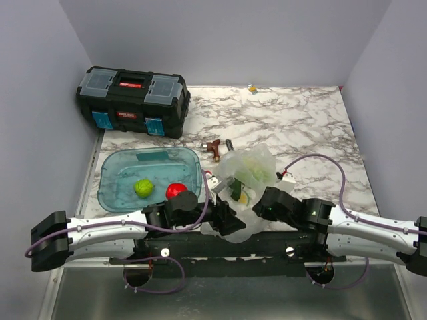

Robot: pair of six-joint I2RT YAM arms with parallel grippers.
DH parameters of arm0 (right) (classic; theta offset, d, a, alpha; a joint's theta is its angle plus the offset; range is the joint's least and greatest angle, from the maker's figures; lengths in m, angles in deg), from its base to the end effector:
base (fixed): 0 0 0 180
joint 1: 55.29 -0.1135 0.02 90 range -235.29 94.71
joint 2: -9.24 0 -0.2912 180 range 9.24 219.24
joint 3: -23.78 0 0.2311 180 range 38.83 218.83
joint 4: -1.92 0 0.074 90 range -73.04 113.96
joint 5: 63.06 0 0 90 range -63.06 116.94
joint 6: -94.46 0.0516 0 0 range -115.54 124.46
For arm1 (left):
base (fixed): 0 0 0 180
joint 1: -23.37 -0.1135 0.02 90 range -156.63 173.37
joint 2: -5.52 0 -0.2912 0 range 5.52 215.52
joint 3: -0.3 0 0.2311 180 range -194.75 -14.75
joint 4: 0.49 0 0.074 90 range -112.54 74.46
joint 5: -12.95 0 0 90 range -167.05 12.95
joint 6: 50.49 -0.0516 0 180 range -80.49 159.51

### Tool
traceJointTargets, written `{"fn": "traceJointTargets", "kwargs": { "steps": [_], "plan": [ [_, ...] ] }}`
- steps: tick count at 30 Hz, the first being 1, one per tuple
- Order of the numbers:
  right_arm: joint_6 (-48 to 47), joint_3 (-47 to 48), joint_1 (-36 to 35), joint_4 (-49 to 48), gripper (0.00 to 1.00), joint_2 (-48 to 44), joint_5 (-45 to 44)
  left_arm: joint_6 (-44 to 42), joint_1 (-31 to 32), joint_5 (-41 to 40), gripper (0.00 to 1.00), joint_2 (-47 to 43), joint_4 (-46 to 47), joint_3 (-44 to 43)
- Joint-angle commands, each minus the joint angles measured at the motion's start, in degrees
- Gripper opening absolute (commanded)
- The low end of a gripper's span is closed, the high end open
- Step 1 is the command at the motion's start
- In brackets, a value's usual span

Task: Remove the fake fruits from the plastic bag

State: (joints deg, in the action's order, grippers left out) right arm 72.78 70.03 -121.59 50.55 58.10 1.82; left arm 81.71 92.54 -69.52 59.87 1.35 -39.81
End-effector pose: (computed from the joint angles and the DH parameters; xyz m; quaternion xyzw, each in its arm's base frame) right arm 0.0743 0.1147 0.2281 0.0884 0.9193 0.2197 0.3142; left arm 0.0636 -0.1861 0.2664 0.2214 0.7466 -0.5453 0.3102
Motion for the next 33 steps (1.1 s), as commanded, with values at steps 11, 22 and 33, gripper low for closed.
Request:
{"fn": "traceJointTargets", "kwargs": {
  "steps": [11, 22, 33],
  "plan": [
    [-2.6, 11.0, -0.1, 2.3, 0.01, 7.5, -5.0, 4.2, 5.5, -7.0, 0.46, 10.4, 17.7, 5.6],
    [-4.4, 9.2, 0.0, 4.0, 0.01, 8.1, -3.4, 1.7, 7.9, -17.2, 0.46, 13.4, 11.4, 5.1],
    [-6.0, 8.9, 0.0, 2.0, 0.01, 9.7, -1.6, -4.8, -4.0, -12.1, 0.48, 6.1, -4.8, -5.0]
  ]
}}
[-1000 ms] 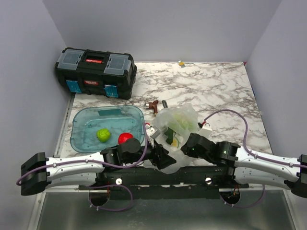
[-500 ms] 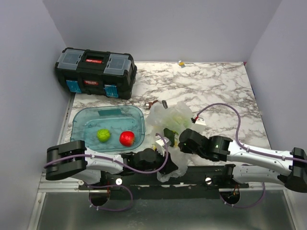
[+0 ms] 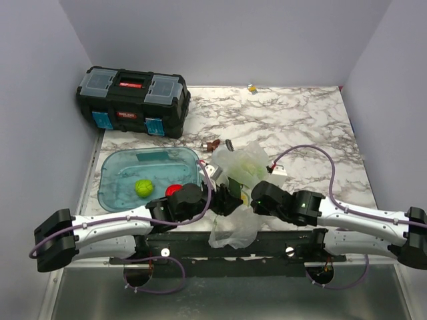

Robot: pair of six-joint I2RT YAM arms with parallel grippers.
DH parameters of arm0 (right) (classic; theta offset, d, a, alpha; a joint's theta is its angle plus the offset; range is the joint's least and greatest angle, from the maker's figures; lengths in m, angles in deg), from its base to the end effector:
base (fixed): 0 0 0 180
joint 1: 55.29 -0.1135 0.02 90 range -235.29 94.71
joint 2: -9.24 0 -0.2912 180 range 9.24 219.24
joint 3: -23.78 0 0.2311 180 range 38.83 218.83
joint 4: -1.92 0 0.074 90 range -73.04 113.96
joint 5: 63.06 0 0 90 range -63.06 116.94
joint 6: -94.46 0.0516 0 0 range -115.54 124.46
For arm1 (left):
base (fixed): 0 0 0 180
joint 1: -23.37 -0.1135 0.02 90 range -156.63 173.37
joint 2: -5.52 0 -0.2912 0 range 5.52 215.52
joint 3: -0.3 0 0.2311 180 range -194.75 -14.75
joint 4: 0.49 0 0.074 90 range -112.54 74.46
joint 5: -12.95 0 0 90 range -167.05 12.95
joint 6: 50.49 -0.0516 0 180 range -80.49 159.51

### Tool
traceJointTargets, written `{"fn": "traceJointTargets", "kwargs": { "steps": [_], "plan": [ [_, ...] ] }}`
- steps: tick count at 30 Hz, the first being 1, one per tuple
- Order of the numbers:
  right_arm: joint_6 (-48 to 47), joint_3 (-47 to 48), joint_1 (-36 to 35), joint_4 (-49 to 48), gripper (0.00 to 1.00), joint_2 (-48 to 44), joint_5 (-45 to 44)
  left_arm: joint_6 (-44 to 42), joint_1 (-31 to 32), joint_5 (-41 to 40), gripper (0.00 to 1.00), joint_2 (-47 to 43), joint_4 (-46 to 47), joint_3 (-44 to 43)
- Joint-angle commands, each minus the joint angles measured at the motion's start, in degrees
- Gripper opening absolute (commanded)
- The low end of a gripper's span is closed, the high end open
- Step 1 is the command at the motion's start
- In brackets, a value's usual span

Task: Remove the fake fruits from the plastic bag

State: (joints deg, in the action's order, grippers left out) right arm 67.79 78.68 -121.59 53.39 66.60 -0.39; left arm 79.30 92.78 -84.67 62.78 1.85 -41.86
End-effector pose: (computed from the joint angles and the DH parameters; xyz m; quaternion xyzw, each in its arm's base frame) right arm 0.0878 0.1410 0.2519 0.0492 0.9255 0.1766 0.3313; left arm 0.0794 -0.1920 0.2706 0.1592 0.7643 -0.4776 0.4031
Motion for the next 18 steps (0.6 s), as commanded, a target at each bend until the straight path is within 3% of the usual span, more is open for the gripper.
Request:
{"fn": "traceJointTargets", "kwargs": {
  "steps": [1, 8, 12, 18],
  "plan": [
    [-1.1, 0.4, 0.0, -1.0, 0.01, 1.4, 0.7, -2.5, -4.7, 3.7, 0.47, 4.7, -5.7, -4.0],
    [-1.3, 1.2, 0.0, -1.1, 0.01, 2.0, 0.8, -3.8, -5.3, 4.4, 0.4, 16.4, -5.2, -9.9],
    [-0.7, 0.9, 0.0, 0.0, 0.01, 1.3, 0.5, -2.4, -5.6, -4.2, 0.33, 21.1, -9.5, -12.7],
    [-0.1, -0.6, 0.0, 0.8, 0.01, -1.3, 0.3, -1.2, -6.9, -8.8, 0.5, 27.9, -11.7, -16.8]
  ]
}}
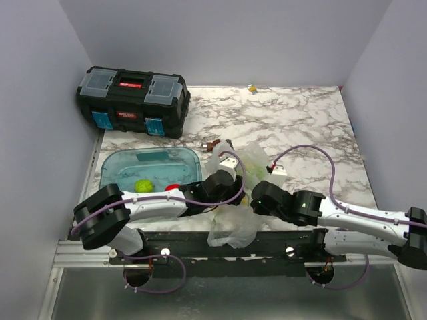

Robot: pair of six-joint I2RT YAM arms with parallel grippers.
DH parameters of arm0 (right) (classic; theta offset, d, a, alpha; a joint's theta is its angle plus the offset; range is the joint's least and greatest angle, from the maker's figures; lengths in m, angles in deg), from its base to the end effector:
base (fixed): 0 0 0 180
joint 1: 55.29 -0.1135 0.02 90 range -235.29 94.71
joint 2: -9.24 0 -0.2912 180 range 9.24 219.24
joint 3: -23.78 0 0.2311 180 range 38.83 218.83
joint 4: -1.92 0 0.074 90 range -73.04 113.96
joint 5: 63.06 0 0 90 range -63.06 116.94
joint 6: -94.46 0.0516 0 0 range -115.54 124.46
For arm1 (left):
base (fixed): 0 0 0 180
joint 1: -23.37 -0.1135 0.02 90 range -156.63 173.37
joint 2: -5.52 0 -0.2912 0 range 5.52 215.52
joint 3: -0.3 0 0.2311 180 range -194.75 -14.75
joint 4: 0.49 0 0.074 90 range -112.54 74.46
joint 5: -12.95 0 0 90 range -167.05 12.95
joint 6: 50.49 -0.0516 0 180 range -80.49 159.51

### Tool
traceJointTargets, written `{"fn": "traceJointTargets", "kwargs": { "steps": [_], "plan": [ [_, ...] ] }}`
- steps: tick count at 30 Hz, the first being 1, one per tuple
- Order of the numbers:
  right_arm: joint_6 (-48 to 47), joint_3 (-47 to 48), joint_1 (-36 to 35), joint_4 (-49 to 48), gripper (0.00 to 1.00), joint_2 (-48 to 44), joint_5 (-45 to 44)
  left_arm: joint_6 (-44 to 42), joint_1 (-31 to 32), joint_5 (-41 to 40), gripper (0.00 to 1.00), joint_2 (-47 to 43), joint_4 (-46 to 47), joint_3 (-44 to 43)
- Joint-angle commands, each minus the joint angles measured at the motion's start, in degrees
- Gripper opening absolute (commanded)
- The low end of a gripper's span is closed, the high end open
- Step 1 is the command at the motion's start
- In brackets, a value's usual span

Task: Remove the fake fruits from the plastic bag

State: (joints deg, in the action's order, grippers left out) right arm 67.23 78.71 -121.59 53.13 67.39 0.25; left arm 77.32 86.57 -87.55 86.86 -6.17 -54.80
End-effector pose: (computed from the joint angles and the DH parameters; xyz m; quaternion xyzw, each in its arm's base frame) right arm 0.0883 0.1435 0.2502 0.0419 0.9282 0.1738 0.3262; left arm 0.1388 -0.2540 0.2333 0.1480 0.8591 -0.3221 0.3692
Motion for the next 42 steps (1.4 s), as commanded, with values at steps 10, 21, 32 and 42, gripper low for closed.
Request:
{"fn": "traceJointTargets", "kwargs": {
  "steps": [10, 21, 32, 42],
  "plan": [
    [1.1, -1.3, 0.0, 2.3, 0.01, -3.2, -0.7, 5.1, -2.9, -12.1, 0.76, 11.2, -8.6, -8.7],
    [1.0, -1.9, 0.0, 0.9, 0.01, -2.1, 0.6, 3.0, -3.1, -14.4, 0.87, 14.2, -9.3, -12.3],
    [1.2, -1.6, 0.0, 1.5, 0.01, -2.1, 1.2, -1.1, -4.7, -14.7, 0.75, 19.9, -8.2, -17.4],
    [1.6, -1.9, 0.0, 2.2, 0.01, -2.9, 1.0, -5.7, -6.2, -7.2, 0.3, 17.3, -5.8, -17.0]
  ]
}}
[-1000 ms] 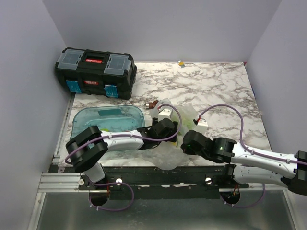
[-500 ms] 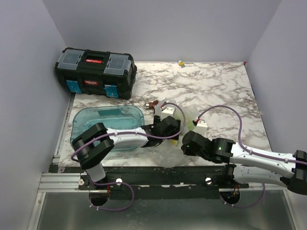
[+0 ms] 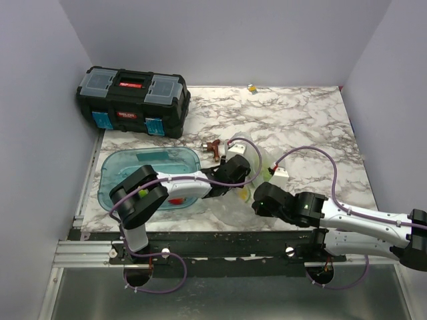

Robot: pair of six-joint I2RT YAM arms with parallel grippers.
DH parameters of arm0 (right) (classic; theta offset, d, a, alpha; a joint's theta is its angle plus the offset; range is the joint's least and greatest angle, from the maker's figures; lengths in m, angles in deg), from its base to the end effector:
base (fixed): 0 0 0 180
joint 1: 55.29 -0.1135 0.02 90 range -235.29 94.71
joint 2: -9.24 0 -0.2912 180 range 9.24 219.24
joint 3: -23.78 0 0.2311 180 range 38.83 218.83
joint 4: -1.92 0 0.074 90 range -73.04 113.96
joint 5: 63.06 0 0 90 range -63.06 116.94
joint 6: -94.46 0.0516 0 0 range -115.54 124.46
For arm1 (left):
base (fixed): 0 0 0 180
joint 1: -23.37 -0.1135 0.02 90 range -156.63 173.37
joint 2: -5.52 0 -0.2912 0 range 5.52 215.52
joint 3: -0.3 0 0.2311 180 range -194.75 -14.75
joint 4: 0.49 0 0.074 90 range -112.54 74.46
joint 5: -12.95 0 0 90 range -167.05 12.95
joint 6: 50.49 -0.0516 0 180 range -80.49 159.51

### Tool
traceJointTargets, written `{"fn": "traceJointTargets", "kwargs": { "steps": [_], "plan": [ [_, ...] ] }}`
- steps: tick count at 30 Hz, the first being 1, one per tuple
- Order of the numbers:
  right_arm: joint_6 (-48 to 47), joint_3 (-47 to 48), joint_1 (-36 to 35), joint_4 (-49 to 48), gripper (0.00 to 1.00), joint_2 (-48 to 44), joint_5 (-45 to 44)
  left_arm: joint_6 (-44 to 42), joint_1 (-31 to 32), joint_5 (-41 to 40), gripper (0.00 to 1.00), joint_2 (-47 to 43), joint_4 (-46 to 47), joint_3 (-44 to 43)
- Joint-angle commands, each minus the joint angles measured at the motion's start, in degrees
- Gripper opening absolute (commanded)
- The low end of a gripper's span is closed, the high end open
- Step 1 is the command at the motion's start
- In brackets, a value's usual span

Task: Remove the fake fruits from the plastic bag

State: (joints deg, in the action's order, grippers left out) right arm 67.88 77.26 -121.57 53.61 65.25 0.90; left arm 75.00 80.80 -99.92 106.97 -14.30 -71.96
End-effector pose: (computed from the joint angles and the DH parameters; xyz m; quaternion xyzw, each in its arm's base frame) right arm 0.0845 0.1360 0.2471 0.0460 0.9286 0.1798 0.3213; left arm 0.2152 -0.2997 0.2033 0.0934 0.8975 -0.1581 0.4010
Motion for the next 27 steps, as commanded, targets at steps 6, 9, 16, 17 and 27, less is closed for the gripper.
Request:
{"fn": "traceJointTargets", "kwargs": {
  "steps": [6, 9, 16, 17, 27],
  "plan": [
    [1.0, -0.6, 0.0, 1.4, 0.01, -0.3, 0.2, -3.7, -0.4, 13.6, 0.21, -8.6, 3.8, 3.9],
    [0.9, -0.5, 0.0, 1.2, 0.01, -0.3, 0.2, -3.3, -0.4, 17.3, 0.19, -12.1, 5.7, 6.9],
    [1.1, -0.4, 0.0, 2.0, 0.01, -0.8, -0.8, -0.4, -0.4, 26.1, 0.18, -19.3, 5.6, 12.4],
    [1.2, -0.6, 0.0, 2.2, 0.01, -1.1, -1.0, 0.3, -0.4, 26.8, 0.18, -20.7, 5.8, 13.6],
    [0.3, -1.4, 0.0, 3.2, 0.01, -3.6, -2.7, 3.1, -0.5, 34.5, 0.13, -39.7, -5.6, 19.5]
  ]
}}
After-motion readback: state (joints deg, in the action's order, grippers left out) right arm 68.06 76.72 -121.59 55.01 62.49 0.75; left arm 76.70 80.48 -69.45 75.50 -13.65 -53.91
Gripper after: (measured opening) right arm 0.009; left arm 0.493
